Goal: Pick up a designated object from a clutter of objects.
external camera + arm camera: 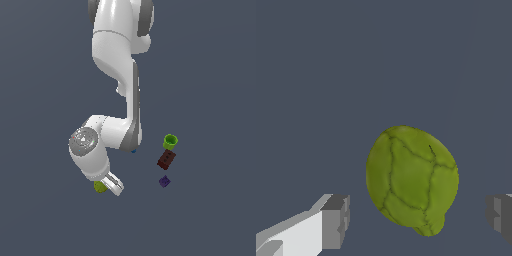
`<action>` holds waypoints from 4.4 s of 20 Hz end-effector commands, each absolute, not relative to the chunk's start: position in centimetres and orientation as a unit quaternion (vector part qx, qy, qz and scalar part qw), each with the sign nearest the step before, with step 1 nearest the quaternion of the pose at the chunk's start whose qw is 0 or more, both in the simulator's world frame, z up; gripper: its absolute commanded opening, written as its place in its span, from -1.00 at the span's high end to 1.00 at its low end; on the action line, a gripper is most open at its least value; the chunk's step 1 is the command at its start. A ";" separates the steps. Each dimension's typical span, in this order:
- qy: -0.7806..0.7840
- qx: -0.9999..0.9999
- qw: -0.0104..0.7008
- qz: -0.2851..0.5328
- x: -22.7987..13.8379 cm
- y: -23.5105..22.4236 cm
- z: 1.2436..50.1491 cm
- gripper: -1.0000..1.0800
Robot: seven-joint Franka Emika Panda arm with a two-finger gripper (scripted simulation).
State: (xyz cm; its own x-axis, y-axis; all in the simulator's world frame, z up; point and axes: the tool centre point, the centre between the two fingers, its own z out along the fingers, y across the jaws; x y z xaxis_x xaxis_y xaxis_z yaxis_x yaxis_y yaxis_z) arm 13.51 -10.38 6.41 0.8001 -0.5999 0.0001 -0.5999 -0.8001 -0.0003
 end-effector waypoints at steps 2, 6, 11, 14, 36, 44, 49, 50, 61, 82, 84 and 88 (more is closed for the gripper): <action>0.317 -0.949 0.000 0.000 13.4 -10.4 4.7 -0.92; 0.317 -0.948 0.000 0.000 13.5 -10.4 4.0 -0.92; 0.317 -0.948 0.000 0.000 13.6 -10.4 4.1 1.00; 0.317 -0.948 0.000 0.000 13.6 -10.4 4.1 1.00; 0.317 -0.949 0.000 0.001 10.4 -8.0 8.2 1.00; 0.317 -0.949 0.001 0.001 6.6 -5.0 13.2 1.00; 0.317 -0.949 0.001 0.001 4.1 -3.1 16.6 1.00; 0.317 -0.949 0.001 0.001 3.6 -2.7 17.3 1.00; 0.317 -0.949 0.000 0.000 -2.1 1.7 25.2 1.00; 0.317 -0.948 -0.001 -0.001 -12.2 10.2 40.2 1.00; 0.317 -0.949 -0.001 0.000 -12.6 10.6 41.0 1.00; 0.317 -0.949 0.000 0.000 -13.2 11.2 42.0 1.00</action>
State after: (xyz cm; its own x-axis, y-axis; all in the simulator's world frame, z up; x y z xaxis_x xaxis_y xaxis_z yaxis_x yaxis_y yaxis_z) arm -13.02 11.00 41.57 0.7998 -0.6002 0.0004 -0.6002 -0.7998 0.0017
